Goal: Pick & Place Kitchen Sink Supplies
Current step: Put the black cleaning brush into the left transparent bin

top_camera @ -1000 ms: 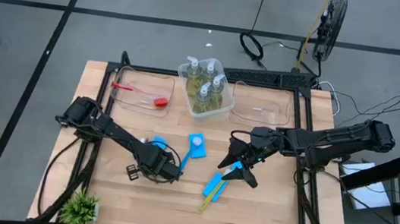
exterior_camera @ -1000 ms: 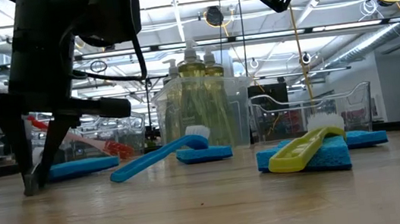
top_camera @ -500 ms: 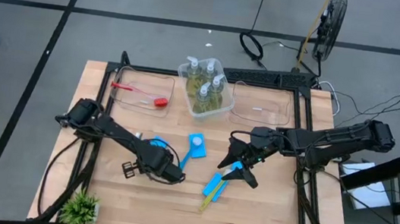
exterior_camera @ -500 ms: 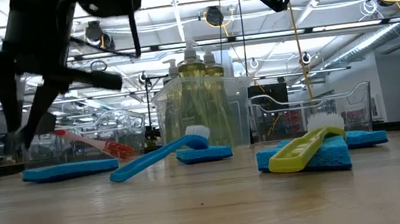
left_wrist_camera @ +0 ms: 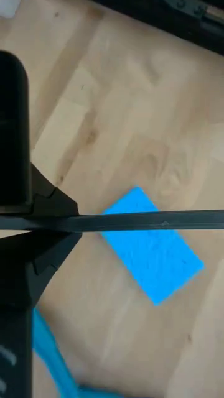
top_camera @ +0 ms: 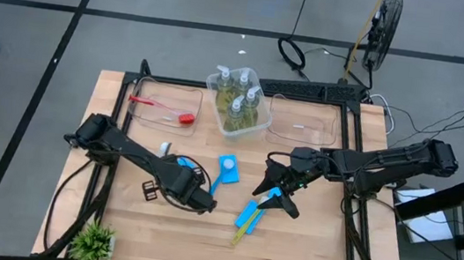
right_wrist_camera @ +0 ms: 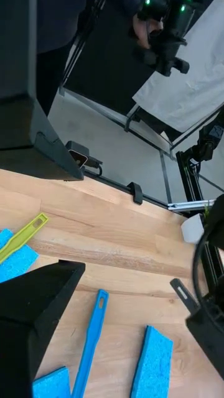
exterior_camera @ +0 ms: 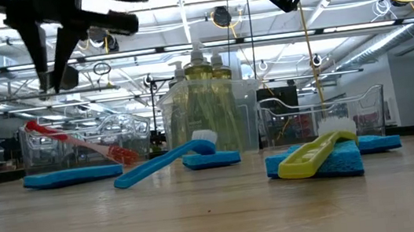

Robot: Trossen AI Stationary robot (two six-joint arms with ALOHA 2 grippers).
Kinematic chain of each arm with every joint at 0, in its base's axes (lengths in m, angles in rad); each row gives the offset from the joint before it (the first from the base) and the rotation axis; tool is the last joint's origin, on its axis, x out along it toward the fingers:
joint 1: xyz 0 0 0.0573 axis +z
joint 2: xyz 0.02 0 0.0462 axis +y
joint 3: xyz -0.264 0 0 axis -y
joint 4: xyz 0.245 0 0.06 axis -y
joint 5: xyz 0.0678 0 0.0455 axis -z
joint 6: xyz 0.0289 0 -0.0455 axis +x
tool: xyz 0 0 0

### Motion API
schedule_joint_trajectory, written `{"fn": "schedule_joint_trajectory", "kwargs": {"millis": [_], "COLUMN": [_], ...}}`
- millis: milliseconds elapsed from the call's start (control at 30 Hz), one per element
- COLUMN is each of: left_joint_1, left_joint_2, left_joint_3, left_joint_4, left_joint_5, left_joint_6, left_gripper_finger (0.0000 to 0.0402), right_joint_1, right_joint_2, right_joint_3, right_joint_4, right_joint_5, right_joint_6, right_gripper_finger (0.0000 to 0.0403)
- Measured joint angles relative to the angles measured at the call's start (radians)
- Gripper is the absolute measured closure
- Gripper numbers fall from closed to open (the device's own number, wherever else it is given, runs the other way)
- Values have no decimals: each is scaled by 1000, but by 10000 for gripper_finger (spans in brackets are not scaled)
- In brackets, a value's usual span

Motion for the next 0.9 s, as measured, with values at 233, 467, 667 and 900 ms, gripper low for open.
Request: {"fn": "schedule_joint_trajectory", "kwargs": {"millis": [233,467,667,900], "left_joint_1": [10,60,222,480], "left_joint_2": [-31,-120,-268,-439], "left_joint_3": [2,2,2,2], "left_joint_4": [-2,1,1,0], "left_joint_5": [-134,-381,-629,-716], "left_joint_6": [19,145,578,1219], "left_gripper_finger": [382,382,382,382], "right_joint_1": [0,-23,-71,-120], "right_joint_2": [0,0,0,0], "right_joint_3": [0,0,0,0], "right_joint_4": [1,2,22,108], "right_joint_5": [0,2,16,179], "right_joint_6": [-10,-18,-8,17], "right_gripper_finger": [193,193,193,193]}}
